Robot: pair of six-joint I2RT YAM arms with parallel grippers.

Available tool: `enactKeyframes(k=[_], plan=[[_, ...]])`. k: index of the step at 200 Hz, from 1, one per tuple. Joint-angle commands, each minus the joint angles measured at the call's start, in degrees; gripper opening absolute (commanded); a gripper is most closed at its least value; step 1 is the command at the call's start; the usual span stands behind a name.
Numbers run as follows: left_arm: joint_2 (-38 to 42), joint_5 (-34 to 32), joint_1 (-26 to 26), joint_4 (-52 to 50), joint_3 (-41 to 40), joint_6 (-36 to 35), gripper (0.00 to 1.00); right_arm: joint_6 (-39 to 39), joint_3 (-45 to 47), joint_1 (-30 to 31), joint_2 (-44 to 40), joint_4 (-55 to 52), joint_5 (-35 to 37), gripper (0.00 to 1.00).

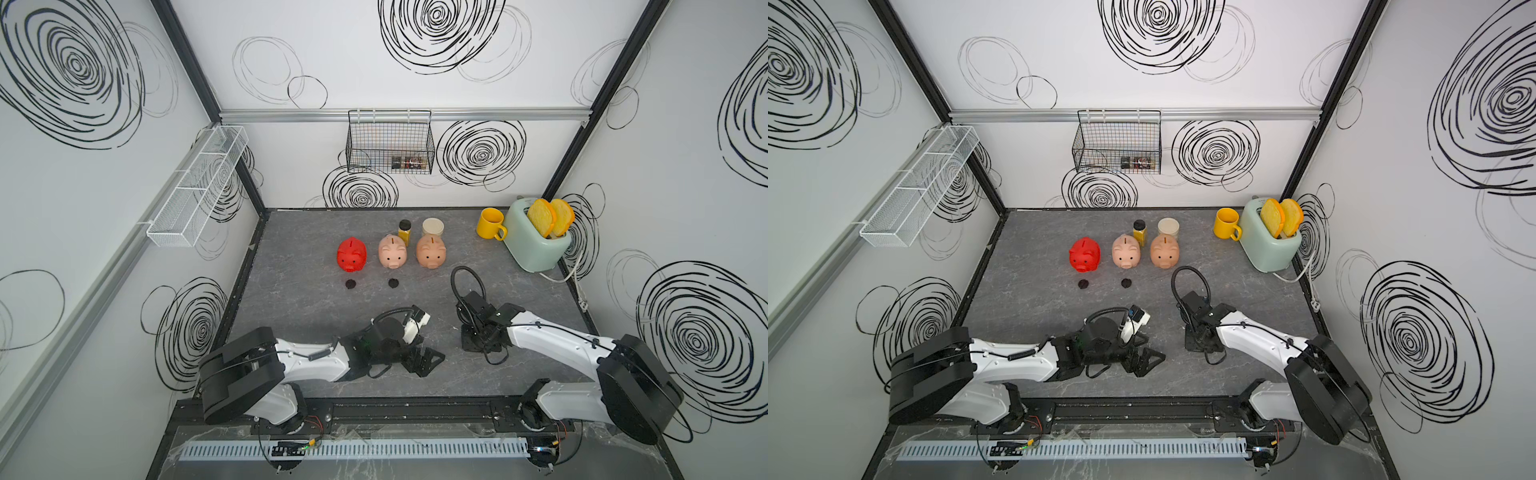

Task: Open piggy banks
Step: Pick up the lid from the center of the board.

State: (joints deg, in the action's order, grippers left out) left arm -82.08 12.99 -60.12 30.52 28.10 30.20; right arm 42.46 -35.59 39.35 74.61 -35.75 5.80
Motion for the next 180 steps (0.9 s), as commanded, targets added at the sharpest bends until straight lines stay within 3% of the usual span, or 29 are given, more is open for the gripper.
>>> enactKeyframes(k=[1, 94, 180], plan=[[-0.97, -0.03, -0.26, 2.52, 1.87, -0.59, 0.96, 0.59, -0.73, 0.28, 0.88, -0.46, 1.03, 0.16], [-0.89, -0.66, -0.26, 1.86, 1.96, -0.74, 0.96, 0.4, 1.4, 0.29, 3.88, 1.33, -0.67, 0.15], [-0.3, -1.38, 0.31, 1.43, 1.79, -0.81, 0.96, 0.15, 1.34, 0.13, 2.77, 1.54, -1.78, 0.0]])
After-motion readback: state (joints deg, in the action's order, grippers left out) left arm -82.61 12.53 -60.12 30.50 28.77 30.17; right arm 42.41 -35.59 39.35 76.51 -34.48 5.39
